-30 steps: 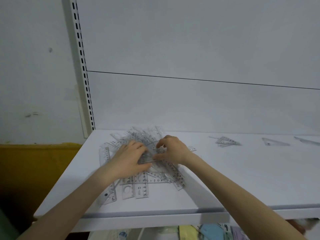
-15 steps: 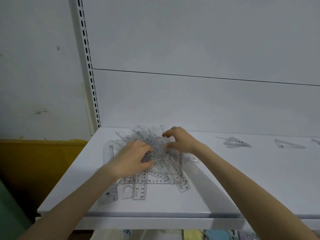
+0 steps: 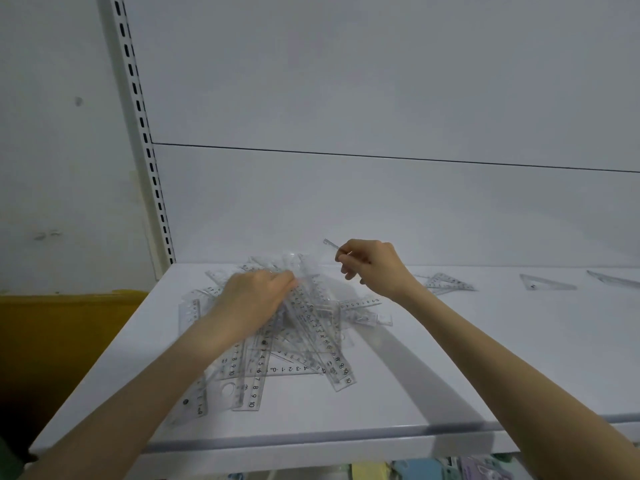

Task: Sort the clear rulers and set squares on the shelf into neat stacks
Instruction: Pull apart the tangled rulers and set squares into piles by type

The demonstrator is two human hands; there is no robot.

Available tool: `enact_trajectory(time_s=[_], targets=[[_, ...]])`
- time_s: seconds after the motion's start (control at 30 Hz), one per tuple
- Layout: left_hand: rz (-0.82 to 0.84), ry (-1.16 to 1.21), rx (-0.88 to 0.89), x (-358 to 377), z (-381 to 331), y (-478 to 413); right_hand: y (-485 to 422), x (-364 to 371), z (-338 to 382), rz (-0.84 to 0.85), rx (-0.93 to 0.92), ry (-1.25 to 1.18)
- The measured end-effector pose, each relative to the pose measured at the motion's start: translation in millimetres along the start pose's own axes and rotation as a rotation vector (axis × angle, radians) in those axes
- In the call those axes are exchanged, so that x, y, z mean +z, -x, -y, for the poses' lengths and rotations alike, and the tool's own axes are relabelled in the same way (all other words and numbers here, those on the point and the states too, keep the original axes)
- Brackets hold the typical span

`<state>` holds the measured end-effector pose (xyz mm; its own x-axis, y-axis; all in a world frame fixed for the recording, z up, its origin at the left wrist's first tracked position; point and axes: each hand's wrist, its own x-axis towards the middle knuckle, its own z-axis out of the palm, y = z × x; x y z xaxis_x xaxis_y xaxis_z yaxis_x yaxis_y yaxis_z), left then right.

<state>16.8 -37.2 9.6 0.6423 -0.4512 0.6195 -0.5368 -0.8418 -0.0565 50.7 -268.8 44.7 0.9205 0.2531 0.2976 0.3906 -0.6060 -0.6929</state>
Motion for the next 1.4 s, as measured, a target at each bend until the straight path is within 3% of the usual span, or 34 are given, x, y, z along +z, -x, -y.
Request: enact_trajectory(time_s=[0.1,0.2,0.33,0.57,0.83,1.03,1.23,1.4], targets=[[-0.065,0.215,-0.156,-12,-8,-13,10,-13,7,-0.010,-0.001,-0.068],[0.054,0.762,-0.506,-22,-15,-20,21,-22,10,-0.009,0.009,-0.074],[0.178,1.025,-0.661,-31,-22,-22,40,-30,6,0.042,0.047,-0.060],[0.272,1.122,-0.632,-30,-33,-17,80,-46,0,0.175,0.168,-0.212],[0.260,1.235,-0.578,-23,-67,-22,132,-68,-10,0.124,0.232,-0.174],[0.308,1.276,-0.535,-11,-128,-43,168,-104,-30,0.086,0.218,-0.133],[0.388,1.340,-0.602,20,-202,-75,196,-167,-73,0.102,0.216,-0.096],[0.300,1.347,-0.679,46,-253,-99,207,-215,-121,0.130,0.210,-0.057]])
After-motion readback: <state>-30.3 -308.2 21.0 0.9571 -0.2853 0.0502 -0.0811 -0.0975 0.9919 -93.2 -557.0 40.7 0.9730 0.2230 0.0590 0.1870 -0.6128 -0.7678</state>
